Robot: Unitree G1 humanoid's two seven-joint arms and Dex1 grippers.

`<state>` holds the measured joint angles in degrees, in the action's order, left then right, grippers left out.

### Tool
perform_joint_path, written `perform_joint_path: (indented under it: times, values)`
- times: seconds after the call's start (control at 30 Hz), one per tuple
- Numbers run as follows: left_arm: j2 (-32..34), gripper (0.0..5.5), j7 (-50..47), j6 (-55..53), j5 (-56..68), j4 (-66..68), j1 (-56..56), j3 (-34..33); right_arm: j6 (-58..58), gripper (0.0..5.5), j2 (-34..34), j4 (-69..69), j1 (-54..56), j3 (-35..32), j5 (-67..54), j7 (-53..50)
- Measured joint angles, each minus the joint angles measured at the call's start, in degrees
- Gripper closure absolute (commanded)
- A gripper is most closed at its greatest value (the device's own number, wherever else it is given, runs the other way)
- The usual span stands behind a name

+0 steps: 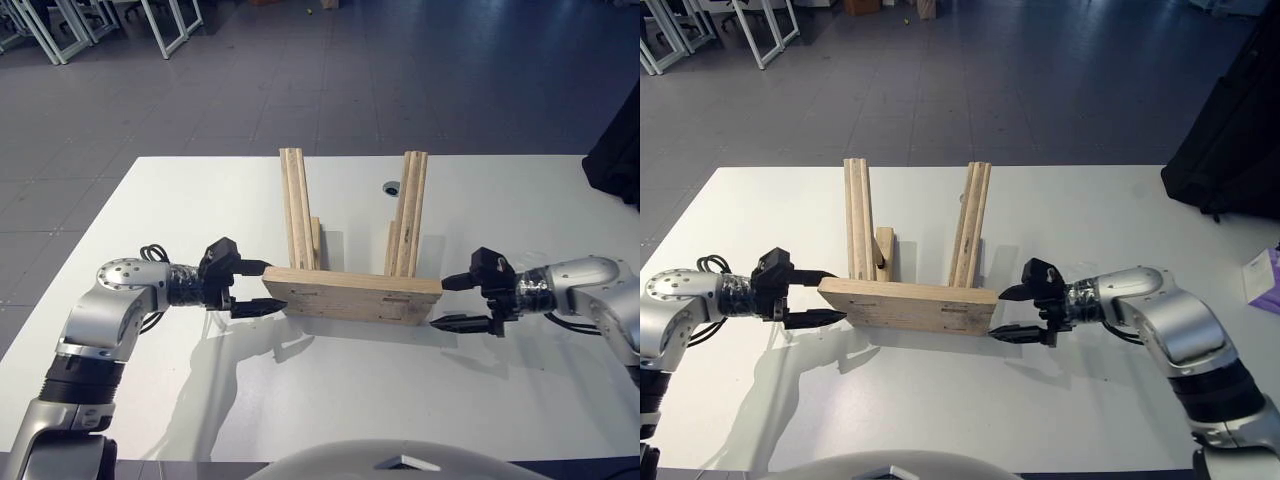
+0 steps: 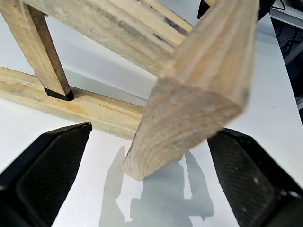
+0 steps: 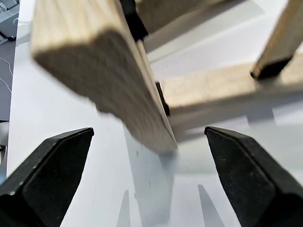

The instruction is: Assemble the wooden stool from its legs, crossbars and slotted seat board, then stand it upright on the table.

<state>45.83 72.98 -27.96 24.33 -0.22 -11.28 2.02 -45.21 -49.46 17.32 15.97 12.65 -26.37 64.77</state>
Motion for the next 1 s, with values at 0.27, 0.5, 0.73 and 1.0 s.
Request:
perform_joint_path:
  times: [0.27, 0.5, 0.73, 1.0]
  values:
    - [-0.31, 2.45, 4.63, -1.87, 1.41, 2.23, -2.52, 2.4, 0.28, 2.87, 5.63, -1.3, 1.79, 3.79, 1.91, -2.3]
    - [-1.22, 3.37, 2.87, -3.43, 1.87, 0.32, -2.15, 2.66, 1.32, 3.67, 5.56, -3.73, 3.68, 4.55, 3.21, -0.44]
    - [-2.7, 3.39, -2.57, -4.77, 1.93, -5.21, -1.57, 0.56, -4.01, 3.67, 5.72, -2.89, 5.62, 0.61, 1.54, -1.0]
    - [1.5, 3.39, -5.46, -22.81, 10.73, -10.89, -8.18, -7.4, -22.12, 3.67, 9.4, 1.26, 12.79, -8.43, -6.56, -5.15]
